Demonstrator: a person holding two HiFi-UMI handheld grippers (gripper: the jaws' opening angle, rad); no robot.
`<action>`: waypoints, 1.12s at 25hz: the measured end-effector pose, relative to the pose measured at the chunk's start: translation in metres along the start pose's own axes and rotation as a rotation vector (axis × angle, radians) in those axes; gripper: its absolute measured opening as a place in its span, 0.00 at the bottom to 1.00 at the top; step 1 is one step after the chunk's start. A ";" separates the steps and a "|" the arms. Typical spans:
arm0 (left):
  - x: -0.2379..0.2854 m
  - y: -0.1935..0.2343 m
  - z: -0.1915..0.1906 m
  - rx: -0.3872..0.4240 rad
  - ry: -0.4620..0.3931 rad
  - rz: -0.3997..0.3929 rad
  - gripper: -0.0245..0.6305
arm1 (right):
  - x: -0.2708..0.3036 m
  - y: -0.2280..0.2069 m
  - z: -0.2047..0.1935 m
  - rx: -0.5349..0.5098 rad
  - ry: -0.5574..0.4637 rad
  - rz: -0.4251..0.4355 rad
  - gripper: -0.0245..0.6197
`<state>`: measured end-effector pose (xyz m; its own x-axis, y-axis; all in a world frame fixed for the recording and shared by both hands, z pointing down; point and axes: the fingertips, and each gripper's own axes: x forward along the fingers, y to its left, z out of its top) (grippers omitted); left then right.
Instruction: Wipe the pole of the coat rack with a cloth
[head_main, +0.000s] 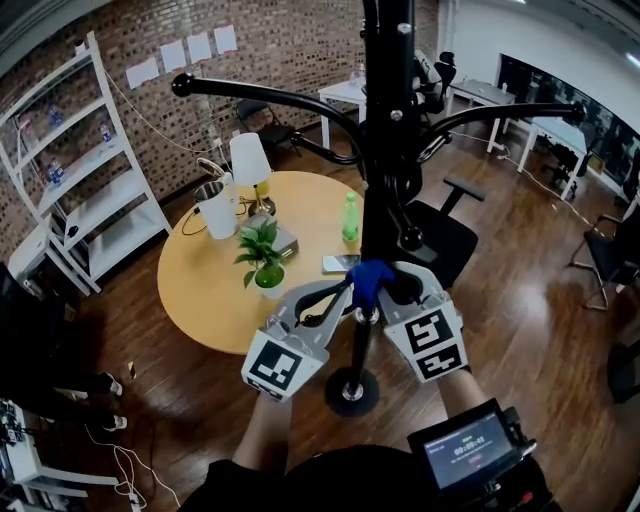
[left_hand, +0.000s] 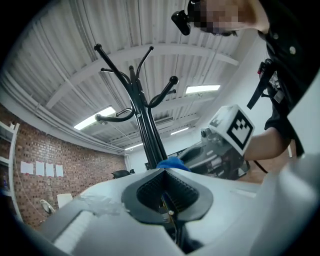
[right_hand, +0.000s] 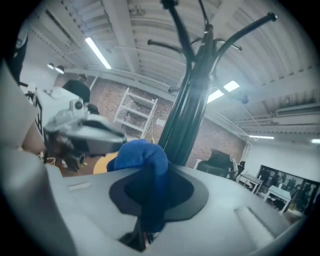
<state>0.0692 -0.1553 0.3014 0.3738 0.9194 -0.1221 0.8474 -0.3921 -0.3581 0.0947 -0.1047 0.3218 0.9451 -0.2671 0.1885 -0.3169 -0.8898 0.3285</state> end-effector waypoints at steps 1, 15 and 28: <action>0.002 0.002 0.004 0.007 -0.013 -0.001 0.04 | -0.003 -0.006 0.014 0.034 -0.043 0.010 0.12; 0.002 0.014 0.029 0.062 -0.060 0.017 0.04 | -0.031 -0.046 0.096 0.108 -0.310 -0.024 0.12; -0.015 0.003 -0.001 -0.017 -0.018 0.025 0.04 | 0.015 0.030 -0.075 -0.261 0.081 0.008 0.12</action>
<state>0.0663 -0.1707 0.3033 0.3885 0.9095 -0.1479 0.8440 -0.4157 -0.3389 0.0931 -0.1075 0.4041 0.9364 -0.2335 0.2621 -0.3440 -0.7592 0.5525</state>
